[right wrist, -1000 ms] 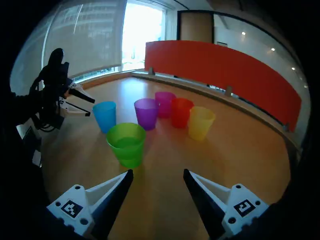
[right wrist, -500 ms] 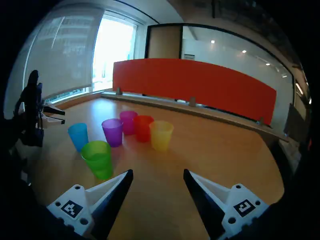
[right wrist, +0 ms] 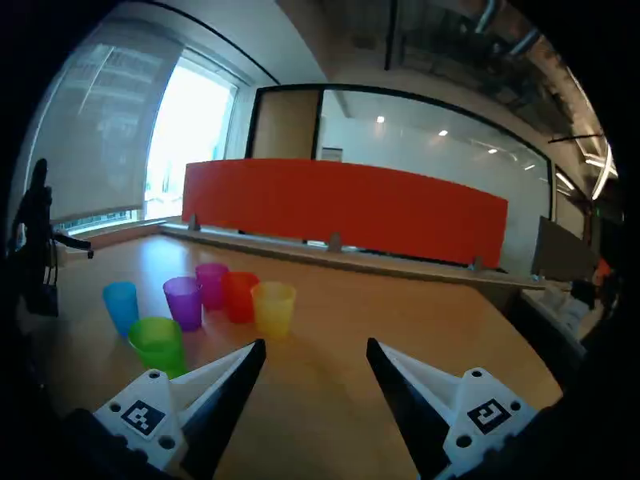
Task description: Pour water
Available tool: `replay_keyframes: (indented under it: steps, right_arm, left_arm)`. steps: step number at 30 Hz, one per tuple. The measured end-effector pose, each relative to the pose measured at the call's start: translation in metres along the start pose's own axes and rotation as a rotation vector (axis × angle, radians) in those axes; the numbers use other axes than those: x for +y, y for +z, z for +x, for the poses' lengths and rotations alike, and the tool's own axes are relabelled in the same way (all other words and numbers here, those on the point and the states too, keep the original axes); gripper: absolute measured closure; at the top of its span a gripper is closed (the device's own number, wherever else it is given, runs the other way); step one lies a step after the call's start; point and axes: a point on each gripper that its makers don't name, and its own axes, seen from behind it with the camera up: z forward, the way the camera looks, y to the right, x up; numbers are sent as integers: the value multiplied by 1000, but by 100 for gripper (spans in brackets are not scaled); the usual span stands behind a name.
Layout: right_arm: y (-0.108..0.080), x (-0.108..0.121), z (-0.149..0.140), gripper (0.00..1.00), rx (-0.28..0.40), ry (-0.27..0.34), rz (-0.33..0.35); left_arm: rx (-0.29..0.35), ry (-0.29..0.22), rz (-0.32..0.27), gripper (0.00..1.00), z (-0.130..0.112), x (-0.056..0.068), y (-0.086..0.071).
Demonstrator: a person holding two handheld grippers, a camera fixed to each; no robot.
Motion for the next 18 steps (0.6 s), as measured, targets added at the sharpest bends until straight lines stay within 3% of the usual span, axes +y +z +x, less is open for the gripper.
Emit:
replay_keyframes:
  steps: [10,18]
  right_arm:
    - [-3,30,21,2,100,35,-143]
    - [-4,36,38,2,165,94,-179]
  left_arm:
    - [82,-24,75,13,5,-13,-8]
    - [101,-48,106,13,10,-19,-8]
